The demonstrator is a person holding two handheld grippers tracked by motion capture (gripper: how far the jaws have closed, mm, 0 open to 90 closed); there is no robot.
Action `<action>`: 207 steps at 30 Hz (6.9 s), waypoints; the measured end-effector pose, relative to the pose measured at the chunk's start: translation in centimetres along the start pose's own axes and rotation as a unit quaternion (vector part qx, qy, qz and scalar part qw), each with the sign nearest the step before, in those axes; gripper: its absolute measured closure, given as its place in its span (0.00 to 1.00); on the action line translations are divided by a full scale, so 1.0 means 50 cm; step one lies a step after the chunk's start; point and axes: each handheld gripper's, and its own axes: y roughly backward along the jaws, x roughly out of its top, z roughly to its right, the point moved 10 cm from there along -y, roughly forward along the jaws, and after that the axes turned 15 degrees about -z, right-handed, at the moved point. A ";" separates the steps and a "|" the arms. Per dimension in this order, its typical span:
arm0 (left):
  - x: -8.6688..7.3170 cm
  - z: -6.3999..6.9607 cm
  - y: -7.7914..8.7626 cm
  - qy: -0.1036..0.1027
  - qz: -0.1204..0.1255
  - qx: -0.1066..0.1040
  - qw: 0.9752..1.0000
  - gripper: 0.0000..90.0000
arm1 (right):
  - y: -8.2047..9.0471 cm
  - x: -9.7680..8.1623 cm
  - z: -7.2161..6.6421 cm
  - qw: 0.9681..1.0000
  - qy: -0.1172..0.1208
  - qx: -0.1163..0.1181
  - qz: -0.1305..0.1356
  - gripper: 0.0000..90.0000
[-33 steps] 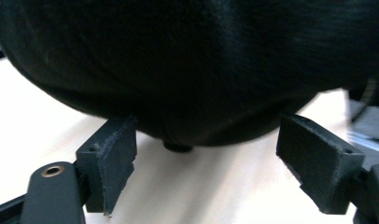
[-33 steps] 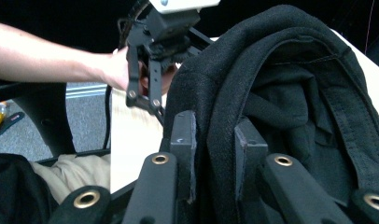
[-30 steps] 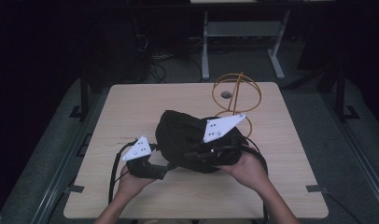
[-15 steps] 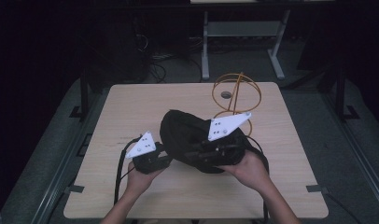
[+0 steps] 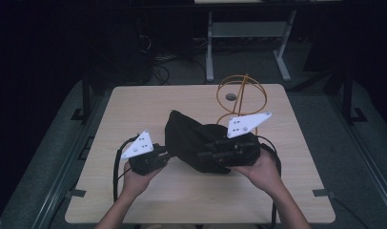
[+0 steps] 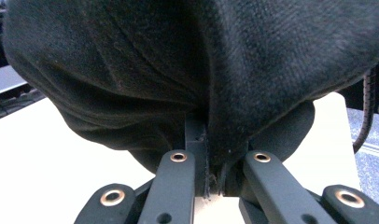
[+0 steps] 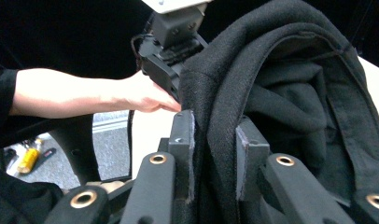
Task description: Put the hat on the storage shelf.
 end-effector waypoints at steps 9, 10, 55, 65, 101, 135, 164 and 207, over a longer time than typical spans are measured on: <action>0.030 -0.002 0.023 0.012 0.018 -0.009 1.000 0.96 | 0.004 -0.015 0.014 0.999 -0.024 0.013 0.019 0.72; 0.036 -0.004 0.026 0.013 0.020 -0.008 1.000 0.96 | 0.006 -0.015 0.018 0.999 -0.027 0.002 0.022 0.68; 0.140 -0.088 0.083 0.045 0.013 -0.012 0.999 0.96 | 0.050 -0.284 0.111 0.984 -0.146 -0.105 0.005 0.36; 0.174 -0.098 0.076 0.040 0.004 -0.011 0.999 0.96 | 0.054 -0.328 0.129 0.980 -0.161 -0.120 -0.008 0.36; 0.478 -0.149 -0.068 -0.005 0.001 -0.040 0.999 0.96 | 0.136 -0.392 0.191 0.961 -0.209 -0.174 0.039 0.35; 0.514 -0.173 -0.331 0.026 -0.121 -0.049 0.991 0.94 | 0.159 -0.430 0.212 0.954 -0.230 -0.184 0.050 0.35; 0.498 -0.167 -0.337 0.020 -0.157 -0.015 0.987 0.67 | 0.139 -0.433 0.206 0.956 -0.222 -0.193 0.023 0.33; 0.368 -0.166 -0.179 0.046 -0.129 0.000 0.991 0.51 | 0.132 -0.419 0.208 0.950 -0.222 -0.218 0.030 0.26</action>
